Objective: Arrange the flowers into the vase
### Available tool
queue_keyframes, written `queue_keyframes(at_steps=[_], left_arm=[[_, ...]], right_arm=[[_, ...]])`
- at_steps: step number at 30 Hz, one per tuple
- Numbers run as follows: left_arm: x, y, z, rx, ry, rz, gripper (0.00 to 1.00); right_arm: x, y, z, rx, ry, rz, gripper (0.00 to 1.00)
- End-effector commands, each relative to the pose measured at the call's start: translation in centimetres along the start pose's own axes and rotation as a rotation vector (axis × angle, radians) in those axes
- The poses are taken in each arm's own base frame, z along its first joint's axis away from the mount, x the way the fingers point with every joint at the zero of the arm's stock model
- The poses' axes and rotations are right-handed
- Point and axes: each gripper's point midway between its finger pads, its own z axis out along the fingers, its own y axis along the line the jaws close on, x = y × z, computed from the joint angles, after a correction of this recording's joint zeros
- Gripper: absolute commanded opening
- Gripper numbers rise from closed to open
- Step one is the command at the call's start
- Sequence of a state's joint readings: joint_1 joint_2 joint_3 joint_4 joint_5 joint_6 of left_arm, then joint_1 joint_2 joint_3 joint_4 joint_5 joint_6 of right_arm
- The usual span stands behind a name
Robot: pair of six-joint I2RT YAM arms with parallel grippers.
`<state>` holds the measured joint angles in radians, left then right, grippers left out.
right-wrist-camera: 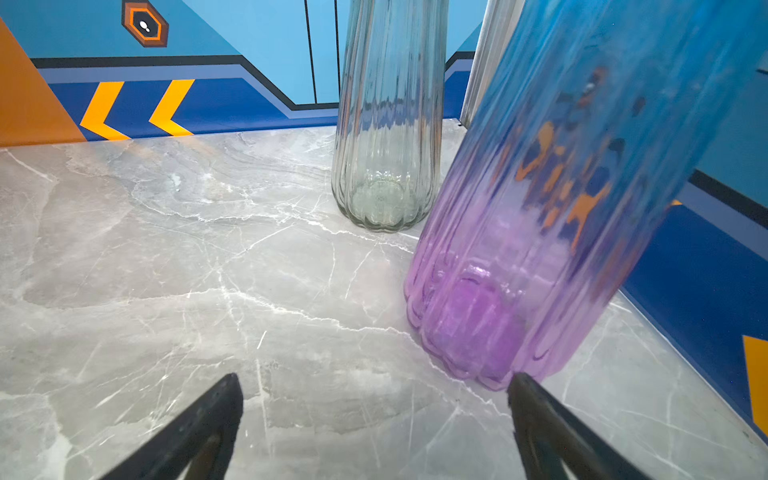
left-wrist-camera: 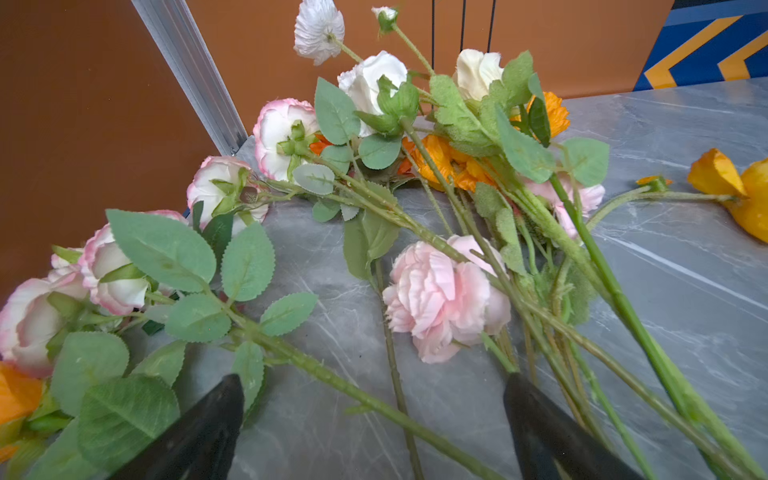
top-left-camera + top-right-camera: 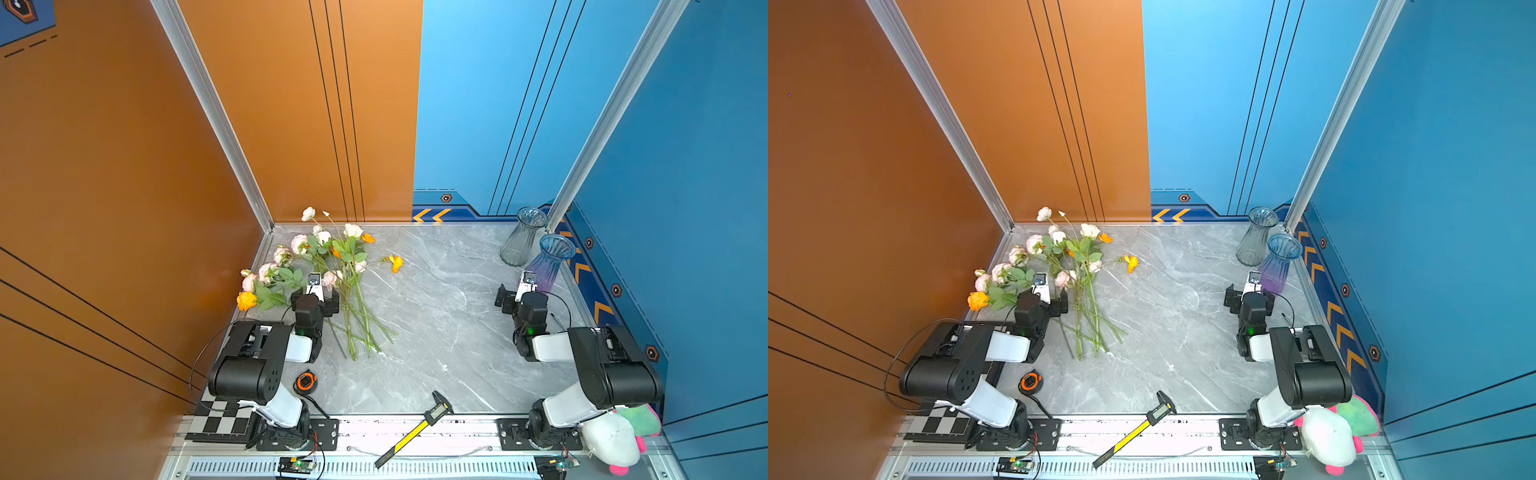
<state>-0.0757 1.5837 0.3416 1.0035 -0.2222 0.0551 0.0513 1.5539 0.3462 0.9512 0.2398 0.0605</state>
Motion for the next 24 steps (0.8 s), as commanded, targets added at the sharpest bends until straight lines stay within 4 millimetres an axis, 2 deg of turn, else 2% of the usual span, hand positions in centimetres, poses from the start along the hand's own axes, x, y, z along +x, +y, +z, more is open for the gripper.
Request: queue_keyframes(at_steps=[1,18,24], left_arm=[[-0.6,-0.4,0.0,0.026,-0.004,-0.012,0.98],[-0.5,0.4,0.6,0.061,0.012,-0.073,0.98],[-0.4,0.3,0.5,0.099,0.012,-0.095,0.98]], right_arm=[[-0.5,0.0,0.1,-0.002,-0.004,0.016,1.00],[-0.5,0.1,0.1,-0.001,-0.003,0.011,1.00],[-0.5,1.1,-0.1,-0.047,-0.011,-0.015,1.00]])
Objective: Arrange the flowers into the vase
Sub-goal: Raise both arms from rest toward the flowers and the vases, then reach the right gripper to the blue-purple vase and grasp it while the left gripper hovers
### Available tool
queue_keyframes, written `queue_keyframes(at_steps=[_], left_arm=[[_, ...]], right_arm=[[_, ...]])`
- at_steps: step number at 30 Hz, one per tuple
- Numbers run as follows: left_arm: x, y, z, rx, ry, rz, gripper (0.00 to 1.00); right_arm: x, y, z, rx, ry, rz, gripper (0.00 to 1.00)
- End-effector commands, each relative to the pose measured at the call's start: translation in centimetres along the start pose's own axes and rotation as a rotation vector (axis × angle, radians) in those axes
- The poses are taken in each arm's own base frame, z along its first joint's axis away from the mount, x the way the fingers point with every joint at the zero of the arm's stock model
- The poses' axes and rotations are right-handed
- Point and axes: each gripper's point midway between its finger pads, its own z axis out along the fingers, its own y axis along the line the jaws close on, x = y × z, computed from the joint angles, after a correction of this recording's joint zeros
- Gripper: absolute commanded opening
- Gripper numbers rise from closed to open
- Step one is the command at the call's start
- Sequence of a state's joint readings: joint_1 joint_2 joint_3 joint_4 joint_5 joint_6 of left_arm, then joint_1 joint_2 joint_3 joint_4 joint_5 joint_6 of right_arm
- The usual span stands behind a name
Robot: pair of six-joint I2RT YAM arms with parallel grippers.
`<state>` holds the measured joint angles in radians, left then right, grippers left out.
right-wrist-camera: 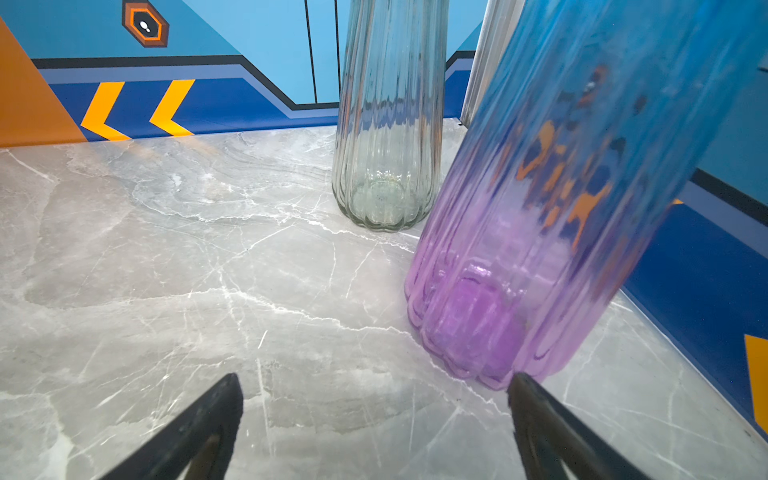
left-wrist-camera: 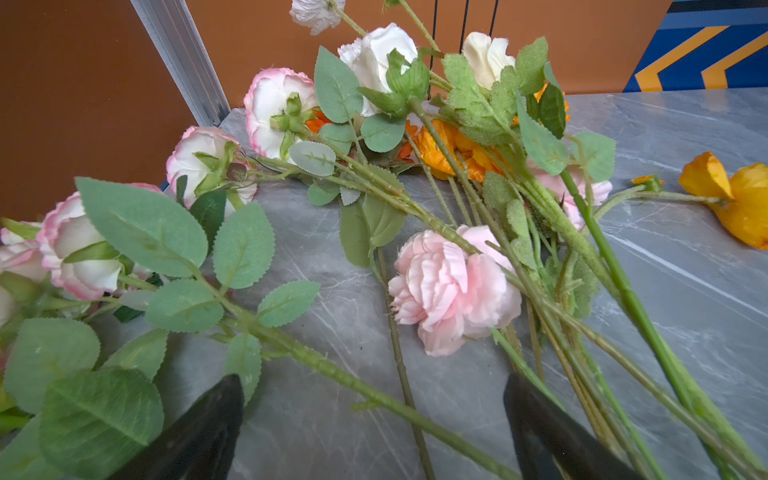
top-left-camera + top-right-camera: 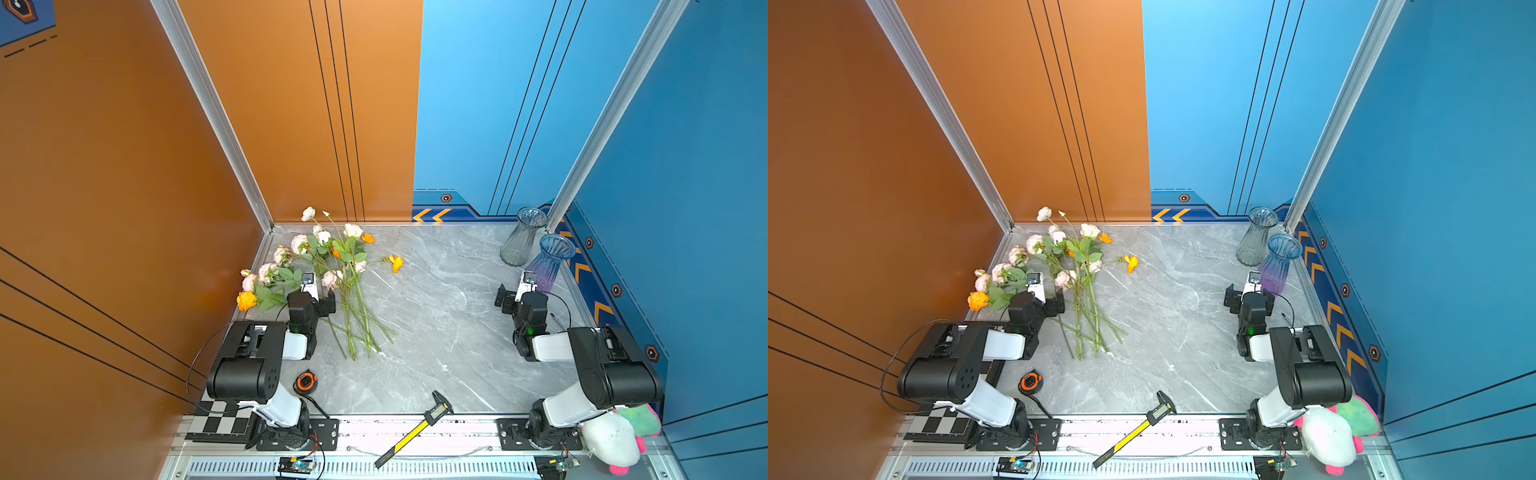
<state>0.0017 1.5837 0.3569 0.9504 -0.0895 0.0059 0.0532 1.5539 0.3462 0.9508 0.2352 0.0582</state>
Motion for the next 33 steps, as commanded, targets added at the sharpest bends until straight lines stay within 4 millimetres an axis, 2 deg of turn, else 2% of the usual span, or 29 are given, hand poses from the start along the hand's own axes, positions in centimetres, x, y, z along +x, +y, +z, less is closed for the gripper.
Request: queue_keyframes(at_steps=[1,6,8,11,13,16,18,21,24,26,28,33], left_arm=[[-1.2,-0.4,-0.1,0.040,-0.031,-0.027,0.98],[-3.0,0.6,-1.8,-0.026,-0.073,-0.027,0.98],[-4.0,0.5,-2.7,-0.058,-0.086,-0.004,0.98],[-6.0,-0.6,-3.9,-0.072,-0.085,0.030,0.98],[-7.9,-2.3,-4.4,-0.017,-0.086,0.022,0.98],[-11.1,-7.1,-5.7,0.120,-0.070,0.085,0.98],[-13.4,-11.0,-6.8,0.234,-0.042,0.134,0.98],[-16.0,-17.8,-9.0,0.473,-0.030,0.205,0.98],[-18.0,-23.5,-11.6,0.629,-0.058,0.356,0.98],[-18.2,-26.0,-12.7,0.704,-0.085,0.435,0.98],[-17.5,-28.2,-13.4,0.796,-0.098,0.486,0.98],[-15.4,-31.8,-14.9,0.949,-0.087,0.445,0.98]], right_arm=[[-0.6,1.4,-0.3,-0.060,-0.019,-0.028,1.00],[-1.8,2.4,-2.9,-0.103,-0.098,-0.070,1.00],[-2.5,3.3,-3.6,-0.138,-0.067,-0.110,1.00],[-1.9,4.5,-4.7,-0.205,0.088,-0.161,1.00],[-1.9,5.4,-5.6,-0.248,0.114,-0.154,1.00],[-1.1,6.9,-7.3,-0.299,0.150,-0.186,1.00],[-0.6,7.2,-8.5,-0.259,0.176,-0.260,1.00],[-0.7,6.9,-9.3,-0.214,0.186,-0.291,1.00],[-0.9,5.9,-9.2,-0.175,0.251,-0.243,1.00],[-1.1,4.9,-9.2,-0.148,0.307,-0.196,1.00],[-1.4,2.7,-9.4,-0.060,0.345,-0.144,1.00],[-3.4,-3.7,-10.9,0.138,0.327,-0.012,1.00]])
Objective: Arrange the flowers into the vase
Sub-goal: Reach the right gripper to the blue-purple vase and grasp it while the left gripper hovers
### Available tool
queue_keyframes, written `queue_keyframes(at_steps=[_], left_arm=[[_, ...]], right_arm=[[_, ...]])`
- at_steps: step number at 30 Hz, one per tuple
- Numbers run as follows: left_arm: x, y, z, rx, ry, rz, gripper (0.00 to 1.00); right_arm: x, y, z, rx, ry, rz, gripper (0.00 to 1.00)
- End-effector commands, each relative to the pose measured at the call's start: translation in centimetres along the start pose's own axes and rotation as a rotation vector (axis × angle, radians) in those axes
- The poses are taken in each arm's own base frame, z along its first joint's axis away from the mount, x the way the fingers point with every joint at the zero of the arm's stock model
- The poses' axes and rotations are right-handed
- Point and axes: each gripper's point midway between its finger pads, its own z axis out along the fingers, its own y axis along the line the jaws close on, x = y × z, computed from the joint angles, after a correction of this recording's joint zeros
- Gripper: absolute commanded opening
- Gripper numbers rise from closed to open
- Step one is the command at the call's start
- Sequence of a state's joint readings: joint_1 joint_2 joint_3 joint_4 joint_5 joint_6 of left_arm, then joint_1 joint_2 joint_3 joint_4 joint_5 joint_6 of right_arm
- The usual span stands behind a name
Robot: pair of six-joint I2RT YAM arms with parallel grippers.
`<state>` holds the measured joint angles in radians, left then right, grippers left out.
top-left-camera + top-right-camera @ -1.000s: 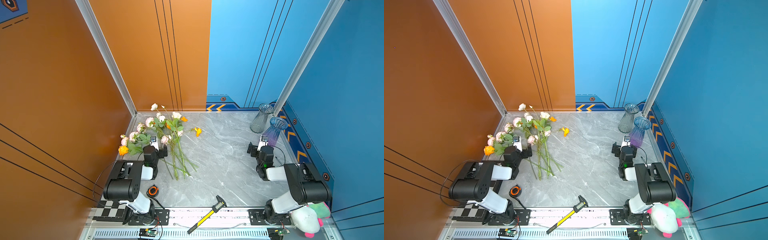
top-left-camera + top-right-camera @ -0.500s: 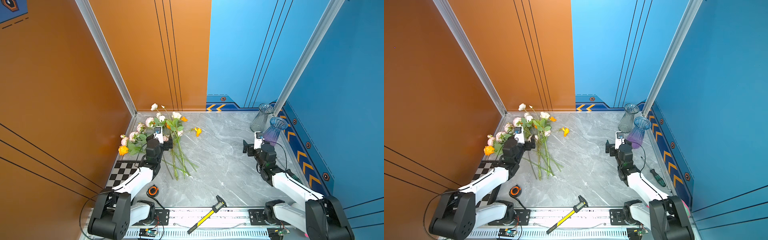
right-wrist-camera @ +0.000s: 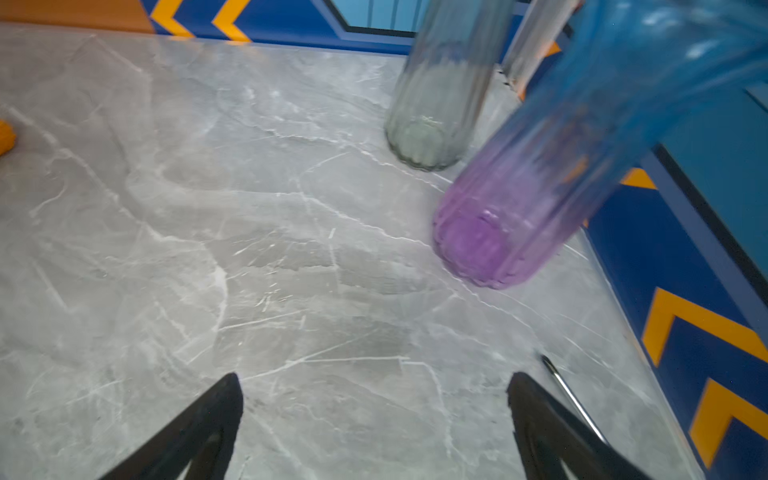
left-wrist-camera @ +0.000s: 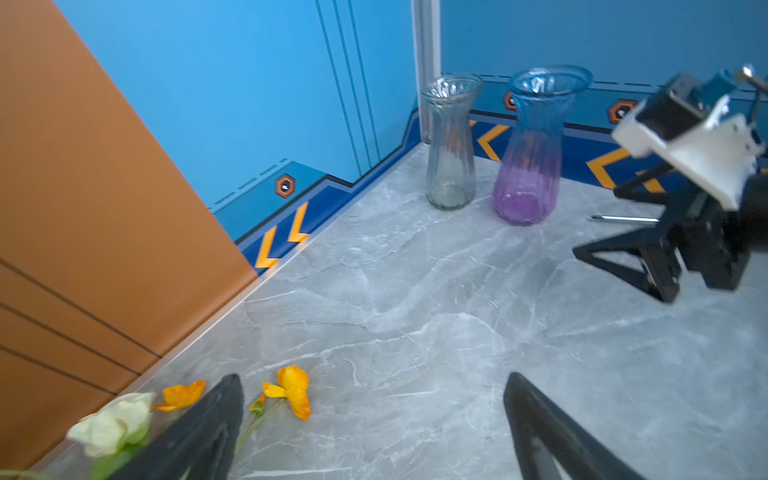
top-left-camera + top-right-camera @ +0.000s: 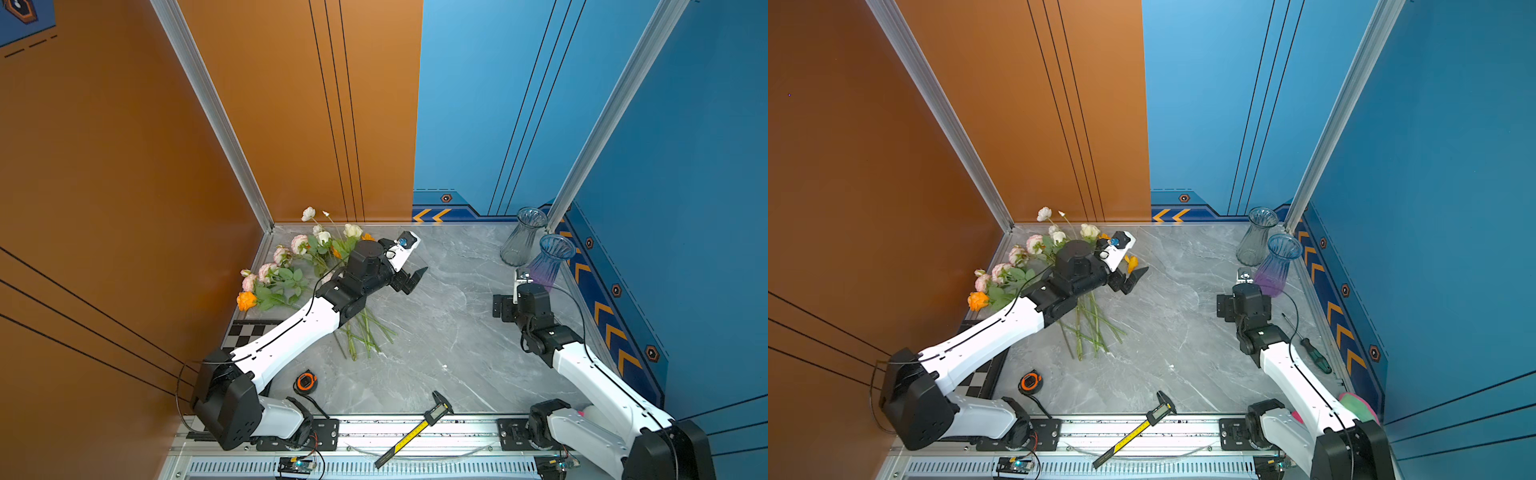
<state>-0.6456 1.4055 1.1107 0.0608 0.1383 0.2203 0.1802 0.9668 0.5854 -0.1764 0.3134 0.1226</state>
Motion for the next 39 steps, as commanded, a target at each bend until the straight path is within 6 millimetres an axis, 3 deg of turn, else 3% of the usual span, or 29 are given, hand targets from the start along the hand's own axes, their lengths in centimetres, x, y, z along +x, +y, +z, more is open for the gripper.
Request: queue_keyframes(at_steps=[1,3,5,7,9,13,23,39], left_arm=[[1.3,-3.5,0.7,0.125,0.023,0.005,0.98],[1.4,-4.6,0.9,0.123,0.033,0.016,0.98],[1.9,-5.3,0.9,0.127,0.047,0.013,0.98],[2.1,-6.1,0.8,0.137,0.047,0.025,0.98],[1.9,-6.8,0.7,0.157,0.041,0.032,0.98],[1.5,-7.6,0.7,0.189,0.028,0.013,0.98],[-1.2,-8.7,-1.0,0.357,-0.174,-0.151,0.98],[-1.1,-8.2,-1.3,0.353,-0.179,-0.146,0.98]], right_arm=[[0.9,-5.5,-1.9,0.170,0.058,0.138,1.00],[0.5,-8.6,-2.3,0.210,0.057,0.261,1.00],[0.0,-10.4,-2.0,0.201,0.056,0.343,1.00],[-1.3,-11.0,-1.4,0.138,0.010,0.386,1.00],[-3.0,-10.5,-0.7,0.032,-0.113,0.408,1.00],[-4.5,-10.7,-0.3,0.069,-0.323,0.334,1.00],[-5.5,-8.7,2.9,-0.035,-0.355,0.203,1.00],[-8.2,-9.4,9.6,-0.031,-0.337,0.153,1.00]])
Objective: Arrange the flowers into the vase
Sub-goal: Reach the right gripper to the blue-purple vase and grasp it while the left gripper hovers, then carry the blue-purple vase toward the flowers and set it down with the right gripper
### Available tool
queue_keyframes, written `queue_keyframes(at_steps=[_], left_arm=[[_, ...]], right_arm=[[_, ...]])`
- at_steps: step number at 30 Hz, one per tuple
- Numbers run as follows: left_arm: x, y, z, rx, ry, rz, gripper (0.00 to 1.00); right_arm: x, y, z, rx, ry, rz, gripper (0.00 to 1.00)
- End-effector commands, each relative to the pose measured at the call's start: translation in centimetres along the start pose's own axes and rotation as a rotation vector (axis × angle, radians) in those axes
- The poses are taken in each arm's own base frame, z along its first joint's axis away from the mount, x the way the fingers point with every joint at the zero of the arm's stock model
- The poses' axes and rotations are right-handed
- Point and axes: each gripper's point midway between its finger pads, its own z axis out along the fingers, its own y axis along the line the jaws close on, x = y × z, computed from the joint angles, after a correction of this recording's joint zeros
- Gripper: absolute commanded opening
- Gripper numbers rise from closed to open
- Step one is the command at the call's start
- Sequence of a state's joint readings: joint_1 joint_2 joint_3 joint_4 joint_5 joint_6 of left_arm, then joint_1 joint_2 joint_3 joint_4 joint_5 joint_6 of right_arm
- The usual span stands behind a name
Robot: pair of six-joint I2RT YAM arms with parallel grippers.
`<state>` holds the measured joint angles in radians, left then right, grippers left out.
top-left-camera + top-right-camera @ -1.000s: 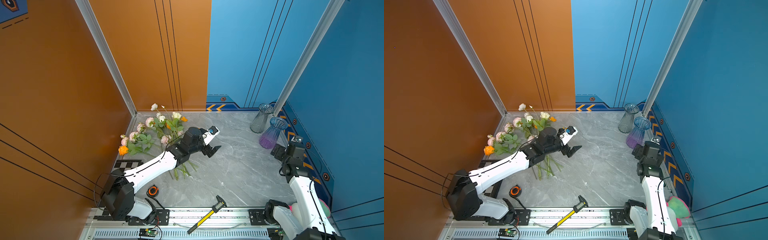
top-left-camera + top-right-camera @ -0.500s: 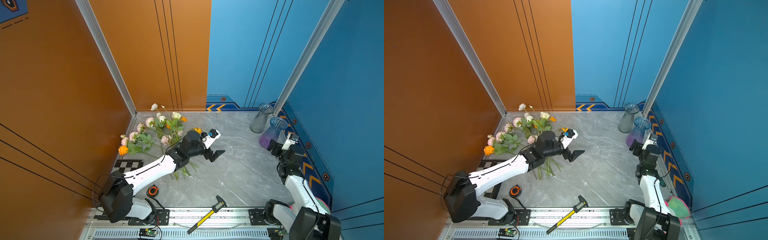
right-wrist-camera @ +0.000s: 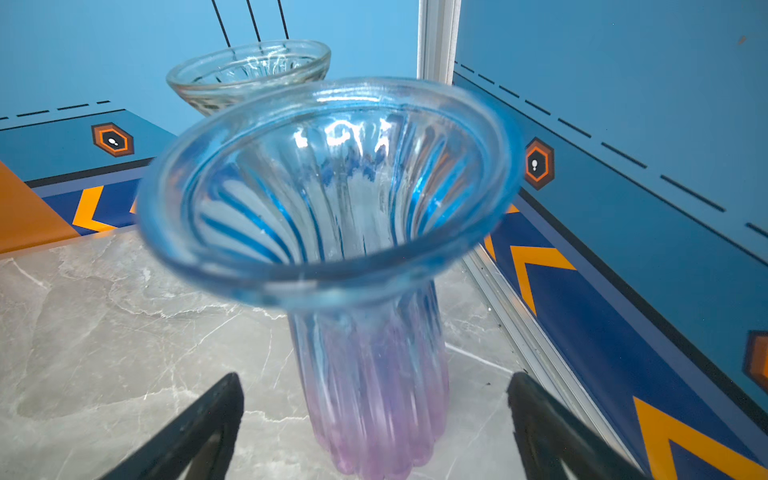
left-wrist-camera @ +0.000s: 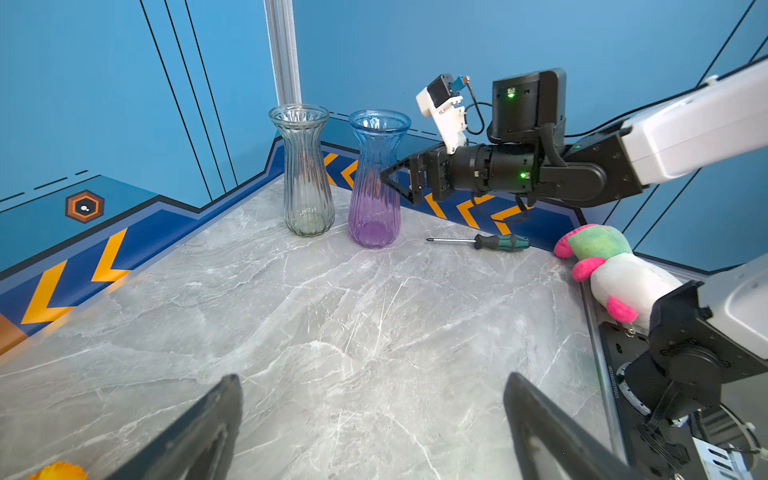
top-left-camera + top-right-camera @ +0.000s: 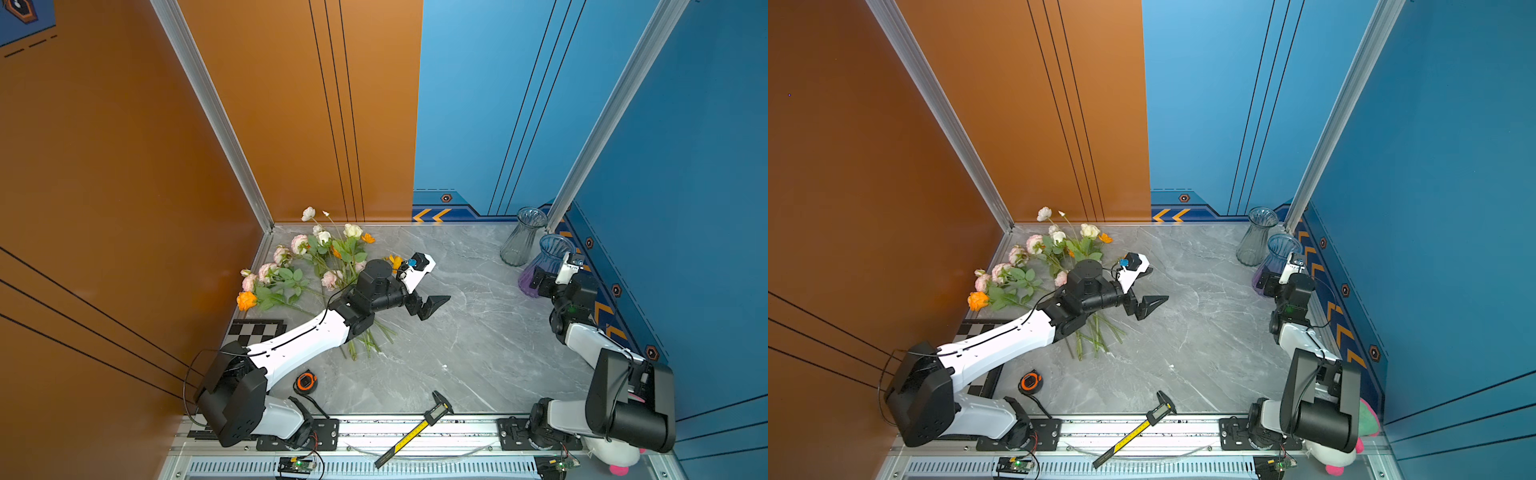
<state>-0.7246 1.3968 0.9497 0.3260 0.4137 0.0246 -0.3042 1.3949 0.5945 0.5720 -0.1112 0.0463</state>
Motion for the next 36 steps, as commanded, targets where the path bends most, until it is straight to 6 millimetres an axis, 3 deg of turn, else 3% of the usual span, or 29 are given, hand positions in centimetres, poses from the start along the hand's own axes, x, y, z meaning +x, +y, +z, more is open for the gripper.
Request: queue_keyframes(at_steps=[1,11,17,23,29,36], left_arm=[[-0.9,-0.3,-0.8,0.019,-0.033,0.003,0.98],[-1.6,-0.3,-1.2,0.017,-0.049,0.003,0.98],[-1.6,-0.1,-1.2,0.016,-0.048,0.002,0.98],[-1.7,-0.2,-1.4,0.019,-0.052,-0.003,0.98],[-2.0,-0.4,-1.5,0.029,-0.058,-0.008,0.98],[-2.5,-0.6,-1.9,0.031,-0.072,0.001,0.98]], right_arm=[[-1.7,0.4,1.5,-0.033,-0.046,-0.032,1.00],[-2.0,0.3,3.7,-0.035,-0.075,-0.061,0.98],[-1.7,0.4,5.0,-0.054,-0.064,-0.058,0.92],[-1.8,0.6,5.2,-0.070,-0.062,-0.057,0.73],[-1.8,1.4,5.1,-0.109,-0.072,-0.056,0.48],[-3.5,2.0,2.4,-0.072,-0.156,-0.085,0.31]])
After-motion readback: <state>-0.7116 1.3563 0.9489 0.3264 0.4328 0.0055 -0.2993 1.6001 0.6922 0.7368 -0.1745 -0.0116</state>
